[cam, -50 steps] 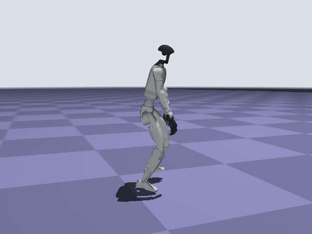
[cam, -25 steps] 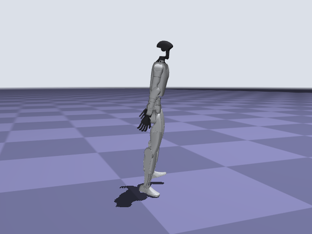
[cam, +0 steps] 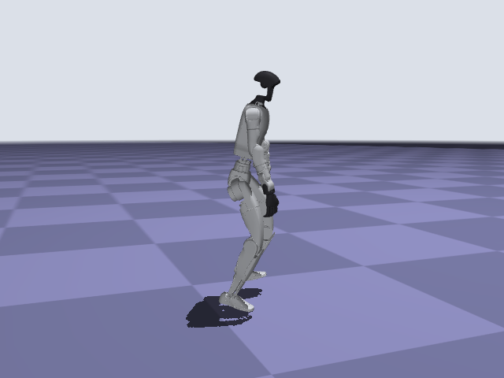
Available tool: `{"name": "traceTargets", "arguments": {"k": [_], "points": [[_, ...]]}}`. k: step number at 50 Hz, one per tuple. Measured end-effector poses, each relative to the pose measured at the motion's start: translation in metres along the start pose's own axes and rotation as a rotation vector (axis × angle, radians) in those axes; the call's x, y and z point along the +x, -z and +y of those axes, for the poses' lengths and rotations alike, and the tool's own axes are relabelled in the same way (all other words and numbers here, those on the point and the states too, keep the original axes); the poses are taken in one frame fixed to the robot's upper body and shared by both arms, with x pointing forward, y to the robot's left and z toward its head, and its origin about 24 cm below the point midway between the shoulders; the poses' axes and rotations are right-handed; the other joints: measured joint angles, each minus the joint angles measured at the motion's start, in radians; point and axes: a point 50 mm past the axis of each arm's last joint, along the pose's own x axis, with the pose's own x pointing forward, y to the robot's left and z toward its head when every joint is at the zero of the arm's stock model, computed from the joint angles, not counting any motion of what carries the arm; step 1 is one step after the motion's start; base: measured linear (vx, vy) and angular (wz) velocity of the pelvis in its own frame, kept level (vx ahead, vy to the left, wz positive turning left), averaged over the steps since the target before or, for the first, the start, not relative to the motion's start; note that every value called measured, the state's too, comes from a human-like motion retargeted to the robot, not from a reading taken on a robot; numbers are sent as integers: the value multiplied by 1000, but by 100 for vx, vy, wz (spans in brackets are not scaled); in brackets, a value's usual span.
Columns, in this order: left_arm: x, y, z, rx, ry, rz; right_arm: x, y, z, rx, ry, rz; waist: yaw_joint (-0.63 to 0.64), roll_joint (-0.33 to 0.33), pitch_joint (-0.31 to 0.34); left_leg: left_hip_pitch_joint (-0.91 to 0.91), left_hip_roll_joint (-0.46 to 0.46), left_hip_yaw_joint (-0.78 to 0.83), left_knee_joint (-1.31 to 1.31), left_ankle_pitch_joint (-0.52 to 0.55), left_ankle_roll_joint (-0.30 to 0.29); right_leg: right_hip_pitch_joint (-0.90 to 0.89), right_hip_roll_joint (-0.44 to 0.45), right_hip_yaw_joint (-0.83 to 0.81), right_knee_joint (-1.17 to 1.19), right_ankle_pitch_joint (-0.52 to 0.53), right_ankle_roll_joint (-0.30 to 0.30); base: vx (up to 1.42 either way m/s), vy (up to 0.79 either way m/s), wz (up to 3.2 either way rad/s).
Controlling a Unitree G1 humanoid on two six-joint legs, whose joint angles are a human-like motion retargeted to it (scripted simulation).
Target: In place motions
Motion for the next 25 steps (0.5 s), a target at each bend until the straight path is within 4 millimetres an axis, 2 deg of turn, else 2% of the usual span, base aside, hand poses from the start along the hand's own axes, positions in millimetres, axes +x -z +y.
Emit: {"name": "traceTargets", "arguments": {"k": [3, 6, 9, 11, 13, 15, 17, 18, 20, 22, 25], "points": [[3, 13, -12, -10, 35, 22, -2, -1, 4, 6, 3, -74, -6, -7, -18, 97, -28, 14, -211, 97, -19, 96, -14, -26, -208, 106, 3, 4, 1, 5], [5, 32, -19, 12, 57, 70, -3, 14, 13, 20, 25, -50, -15, -18, -39, 210, -55, 30, -460, 207, -51, 197, -30, -67, -425, 217, 2, 2, -1, 14], [5, 60, -23, 58, 76, 131, -6, 41, 28, 25, 33, 24, -36, -16, -54, 342, -69, 47, -682, 283, -85, 317, -35, -145, -610, 304, 4, 14, -6, 34], [4, 84, -25, 94, 96, 185, -10, 62, 45, 16, 15, 88, -50, -9, -65, 429, -87, 35, -802, 319, -86, 398, -13, -180, -715, 348, -8, 29, -7, 16], [0, 111, -26, 120, 110, 251, -16, 86, 65, 3, -19, 171, -52, -3, -95, 492, -112, 31, -895, 347, -82, 451, 1, -213, -769, 346, 22, 40, -6, -20], [-6, 139, -22, 148, 118, 331, -25, 111, 90, 2, -71, 278, -77, -4, -154, 533, -123, 93, -949, 329, -115, 437, -8, -231, -755, 324, 18, 40, -2, 6], [-11, 154, -22, 188, 127, 433, -38, 136, 110, 66, -133, 435, -54, 5, -178, 514, -125, 40, -933, 327, -105, 399, -3, -164, -720, 311, 0, 26, 3, -17], [-15, 163, -25, 191, 124, 508, -45, 147, 121, 124, -169, 524, -41, 12, -176, 507, -114, 15, -918, 329, -105, 403, -3, -182, -714, 312, 2, 14, -1, -25], [-21, 174, -33, 124, 83, 628, -58, 159, 140, 289, -202, 658, -30, 19, -137, 543, -99, 39, -909, 317, -104, 440, 11, -210, -712, 309, -12, 1, -11, -16], [-22, 177, -41, -4, 82, 635, -66, 166, 152, 469, -205, 691, -36, 31, -110, 572, -88, 35, -913, 310, -103, 463, 22, -211, -702, 295, -13, 6, -14, 0], [-22, 182, -47, -121, 219, 552, -77, 173, 173, 660, -243, 720, -43, 46, -128, 593, -68, 47, -918, 299, -110, 467, 48, -187, -696, 272, -18, 32, -8, -12]]}}
